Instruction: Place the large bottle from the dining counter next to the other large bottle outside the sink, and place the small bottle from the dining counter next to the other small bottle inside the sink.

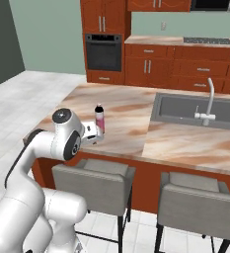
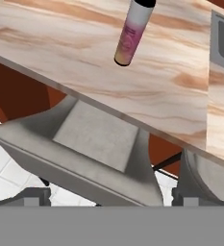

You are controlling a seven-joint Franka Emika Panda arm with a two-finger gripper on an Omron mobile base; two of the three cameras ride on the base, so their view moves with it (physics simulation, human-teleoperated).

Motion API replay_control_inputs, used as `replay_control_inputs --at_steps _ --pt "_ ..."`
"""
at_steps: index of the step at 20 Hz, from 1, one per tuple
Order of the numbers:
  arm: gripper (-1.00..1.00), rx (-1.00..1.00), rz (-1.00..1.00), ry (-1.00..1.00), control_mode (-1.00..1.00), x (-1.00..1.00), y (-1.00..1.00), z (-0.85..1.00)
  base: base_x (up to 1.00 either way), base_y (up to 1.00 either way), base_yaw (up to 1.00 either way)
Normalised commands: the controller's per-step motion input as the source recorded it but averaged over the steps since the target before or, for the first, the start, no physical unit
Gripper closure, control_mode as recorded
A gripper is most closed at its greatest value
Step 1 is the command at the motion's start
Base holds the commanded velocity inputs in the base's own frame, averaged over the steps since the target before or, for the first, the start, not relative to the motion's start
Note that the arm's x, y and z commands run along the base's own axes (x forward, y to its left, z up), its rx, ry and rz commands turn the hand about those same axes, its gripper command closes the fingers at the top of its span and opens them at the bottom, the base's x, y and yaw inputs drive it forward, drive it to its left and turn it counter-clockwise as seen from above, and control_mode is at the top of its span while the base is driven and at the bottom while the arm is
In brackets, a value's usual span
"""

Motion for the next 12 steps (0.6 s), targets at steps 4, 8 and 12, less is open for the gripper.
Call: replay_control_inputs --at_steps 4,8,12 --pt "-1.00 0.11 0.00 0.00 -1.00 0.27 0.00 0.08 0.00 0.00 0.00" --pt "-1.00 0.12 0.00 0.00 -1.00 0.34 0.00 0.20 0.00 0.00 0.00" --pt "-1.00 0.06 -0.03 0.00 -1.00 0.54 0.03 0.12 0.00 0.00 0.00"
